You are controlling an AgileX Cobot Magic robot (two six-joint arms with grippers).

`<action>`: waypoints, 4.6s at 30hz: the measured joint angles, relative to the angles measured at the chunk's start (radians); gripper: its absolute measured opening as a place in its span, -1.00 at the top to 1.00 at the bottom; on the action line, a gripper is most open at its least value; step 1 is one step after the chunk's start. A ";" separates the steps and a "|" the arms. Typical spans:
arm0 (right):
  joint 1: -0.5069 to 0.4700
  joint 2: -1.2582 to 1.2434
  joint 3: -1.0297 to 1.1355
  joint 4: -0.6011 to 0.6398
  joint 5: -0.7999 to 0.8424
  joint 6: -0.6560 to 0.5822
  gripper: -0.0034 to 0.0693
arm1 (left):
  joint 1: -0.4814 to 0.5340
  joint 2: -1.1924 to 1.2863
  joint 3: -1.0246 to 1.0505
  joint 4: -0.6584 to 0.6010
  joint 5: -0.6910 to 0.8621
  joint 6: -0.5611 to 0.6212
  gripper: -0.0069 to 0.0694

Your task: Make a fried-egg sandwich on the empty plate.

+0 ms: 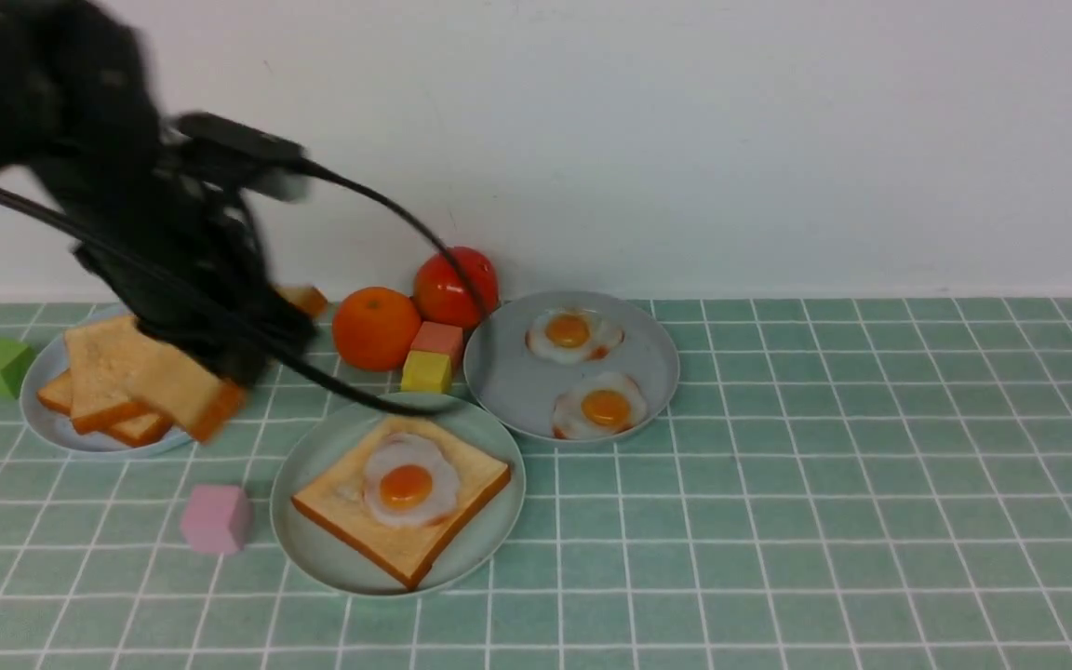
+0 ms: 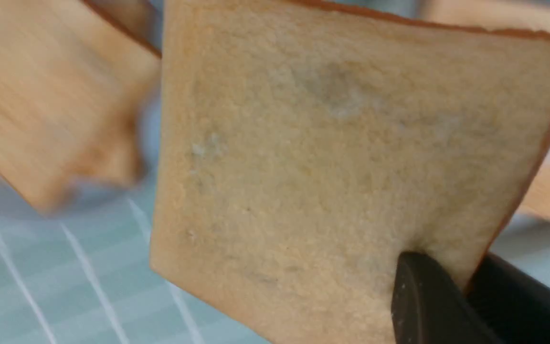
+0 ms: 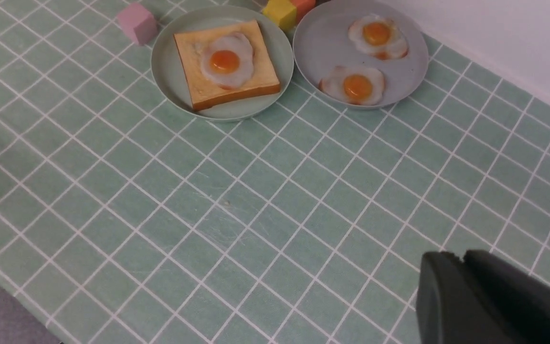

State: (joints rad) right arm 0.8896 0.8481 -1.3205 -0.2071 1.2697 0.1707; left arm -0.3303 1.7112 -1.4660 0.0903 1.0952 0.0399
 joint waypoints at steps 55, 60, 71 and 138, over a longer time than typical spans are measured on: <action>0.000 -0.279 0.148 0.121 0.001 0.027 0.67 | -0.338 -0.132 0.016 0.014 -0.184 -0.252 0.40; 0.000 -0.279 0.159 0.081 0.001 0.042 0.67 | -0.338 -0.563 0.328 -0.090 -0.498 -0.227 0.85; 0.000 -0.279 0.273 0.058 -0.039 0.063 0.73 | -0.338 -1.090 1.033 -0.213 -1.075 -0.226 0.85; -0.837 -0.859 1.338 0.136 -0.893 -0.088 0.91 | -0.338 -1.173 1.125 -0.228 -1.144 -0.226 0.82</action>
State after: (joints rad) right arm 0.0527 -0.0109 0.0179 -0.0711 0.3770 0.0823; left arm -0.6681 0.5383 -0.3407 -0.1373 -0.0490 -0.1858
